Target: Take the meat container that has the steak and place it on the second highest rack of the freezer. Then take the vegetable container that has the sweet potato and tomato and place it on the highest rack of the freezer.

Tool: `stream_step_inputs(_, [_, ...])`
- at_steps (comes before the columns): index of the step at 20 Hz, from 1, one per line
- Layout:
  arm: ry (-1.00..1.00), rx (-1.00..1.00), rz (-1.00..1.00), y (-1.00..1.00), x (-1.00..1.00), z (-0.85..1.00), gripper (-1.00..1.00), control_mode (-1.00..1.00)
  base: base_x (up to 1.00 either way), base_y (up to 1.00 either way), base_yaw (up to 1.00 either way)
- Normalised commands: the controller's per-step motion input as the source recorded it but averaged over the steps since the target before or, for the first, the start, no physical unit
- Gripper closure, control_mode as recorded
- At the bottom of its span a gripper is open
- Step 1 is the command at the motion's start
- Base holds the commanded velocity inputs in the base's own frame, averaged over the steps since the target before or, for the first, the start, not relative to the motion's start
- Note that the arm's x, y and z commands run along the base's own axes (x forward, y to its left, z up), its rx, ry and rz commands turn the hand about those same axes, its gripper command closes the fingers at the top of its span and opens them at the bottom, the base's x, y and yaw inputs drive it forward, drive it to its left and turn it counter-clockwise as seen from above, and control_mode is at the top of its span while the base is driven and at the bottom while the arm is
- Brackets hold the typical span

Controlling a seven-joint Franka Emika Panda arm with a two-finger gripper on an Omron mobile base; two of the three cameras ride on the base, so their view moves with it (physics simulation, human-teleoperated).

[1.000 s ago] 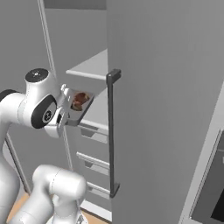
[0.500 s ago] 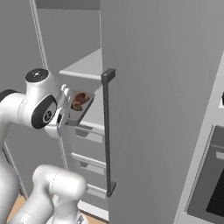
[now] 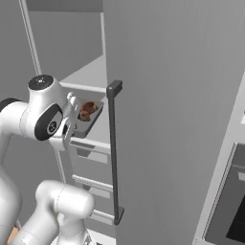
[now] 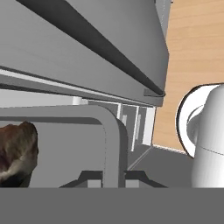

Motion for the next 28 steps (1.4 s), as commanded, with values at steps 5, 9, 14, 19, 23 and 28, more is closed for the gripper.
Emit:
stream_step_inputs(5, [0.0, 0.0, -0.02, 0.04, 0.06, -0.04, 1.0, -1.0, 0.22, 0.18, -0.07])
stream_step_inputs(9, [0.0, -0.01, -0.07, 0.19, 0.26, -0.41, 1.0, -1.0, 0.0, 0.0, 0.0])
stream_step_inputs(14, [0.0, -0.01, -0.06, 0.16, 0.44, -0.32, 1.0, -1.0, 0.0, 0.0, 0.0])
stream_step_inputs(19, [0.0, 0.0, -0.01, 0.04, 0.58, -0.29, 1.0, -1.0, 0.0, 0.0, 0.0])
stream_step_inputs(23, [0.0, 0.0, 0.0, 0.0, 0.5, -0.48, 1.0, -1.0, 0.0, 0.0, 0.0])
stream_step_inputs(28, [0.0, 0.0, 0.0, 0.0, 0.36, -0.59, 1.0, -1.0, 0.0, 0.0, 0.0])
